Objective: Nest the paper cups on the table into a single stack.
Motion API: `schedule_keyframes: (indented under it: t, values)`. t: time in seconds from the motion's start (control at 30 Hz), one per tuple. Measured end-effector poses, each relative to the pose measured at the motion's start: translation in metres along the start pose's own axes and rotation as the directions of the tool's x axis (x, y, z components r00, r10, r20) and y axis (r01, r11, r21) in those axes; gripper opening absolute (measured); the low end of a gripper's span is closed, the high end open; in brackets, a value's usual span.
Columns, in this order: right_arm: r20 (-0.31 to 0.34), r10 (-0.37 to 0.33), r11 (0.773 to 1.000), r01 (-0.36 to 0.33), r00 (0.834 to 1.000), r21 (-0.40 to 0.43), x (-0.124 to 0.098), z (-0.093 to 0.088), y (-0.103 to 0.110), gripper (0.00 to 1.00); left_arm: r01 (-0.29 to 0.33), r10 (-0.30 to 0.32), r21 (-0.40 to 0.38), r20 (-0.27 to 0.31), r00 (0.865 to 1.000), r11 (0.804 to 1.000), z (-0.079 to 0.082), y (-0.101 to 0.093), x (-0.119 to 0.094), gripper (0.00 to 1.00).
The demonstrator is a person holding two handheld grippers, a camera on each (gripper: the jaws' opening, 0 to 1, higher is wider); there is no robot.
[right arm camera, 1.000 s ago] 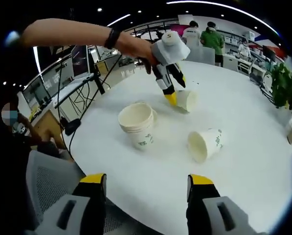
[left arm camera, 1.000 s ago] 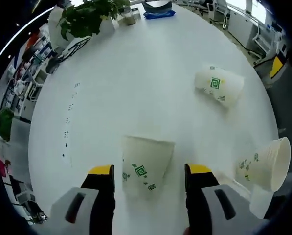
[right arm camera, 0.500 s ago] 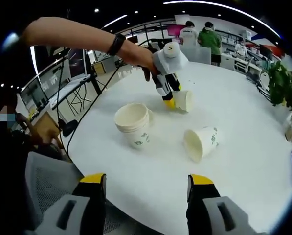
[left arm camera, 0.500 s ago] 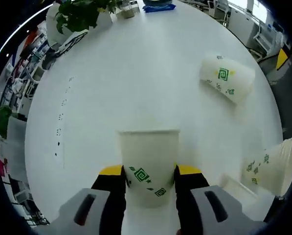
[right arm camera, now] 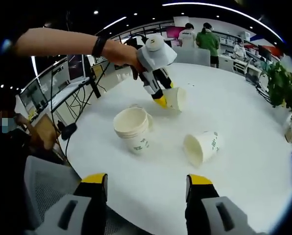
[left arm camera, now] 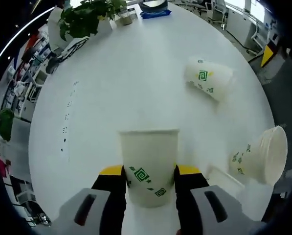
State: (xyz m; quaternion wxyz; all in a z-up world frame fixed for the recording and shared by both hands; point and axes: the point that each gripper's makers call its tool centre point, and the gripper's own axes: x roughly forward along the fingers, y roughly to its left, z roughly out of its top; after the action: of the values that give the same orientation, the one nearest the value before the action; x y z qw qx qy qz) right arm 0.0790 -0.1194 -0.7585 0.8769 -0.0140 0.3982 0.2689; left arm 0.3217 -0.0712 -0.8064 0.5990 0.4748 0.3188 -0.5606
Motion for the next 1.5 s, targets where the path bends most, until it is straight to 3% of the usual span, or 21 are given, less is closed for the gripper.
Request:
schedule_keyframes:
  t: [0.3,0.37,0.57,0.8,1.0,1.2,1.3,1.5]
  values:
    - [0.052,0.017,1.000,-0.017,0.998,-0.018,0.005,0.030,0.000,0.62,-0.005,0.004,0.021,0.041,0.999,1.000,0.002,-0.015,-0.038,0.37]
    - [0.060,0.021,0.999,-0.019,0.998,-0.026,0.007,0.037,0.000,0.61,-0.001,-0.001,0.026,0.060,0.998,1.000,0.003,-0.014,-0.035,0.37]
    - [0.152,0.035,0.999,-0.037,0.988,0.007,0.009,0.076,-0.006,0.56,0.008,-0.014,0.071,0.084,0.996,0.997,0.009,-0.033,-0.064,0.37]
    - [0.193,0.053,0.998,-0.056,0.980,0.013,0.014,0.106,-0.007,0.56,0.015,-0.028,0.138,0.092,0.995,0.990,0.006,-0.047,-0.079,0.37]
    - [0.200,0.099,0.994,-0.105,0.975,0.015,0.025,0.120,-0.002,0.56,0.012,-0.028,0.173,0.094,0.995,0.985,0.009,-0.065,-0.099,0.37]
    - [0.213,0.142,0.989,-0.149,0.967,0.021,0.032,0.131,0.013,0.56,0.013,-0.037,0.219,0.108,0.993,0.976,0.016,-0.081,-0.110,0.37]
    - [0.220,0.160,0.985,-0.169,0.962,0.022,0.031,0.136,0.020,0.56,-0.001,-0.023,0.258,0.088,0.996,0.966,0.011,-0.085,-0.112,0.37]
    - [0.233,0.195,0.977,-0.209,0.953,0.039,0.039,0.150,0.022,0.54,-0.003,-0.024,0.280,0.093,0.995,0.960,0.014,-0.099,-0.123,0.37]
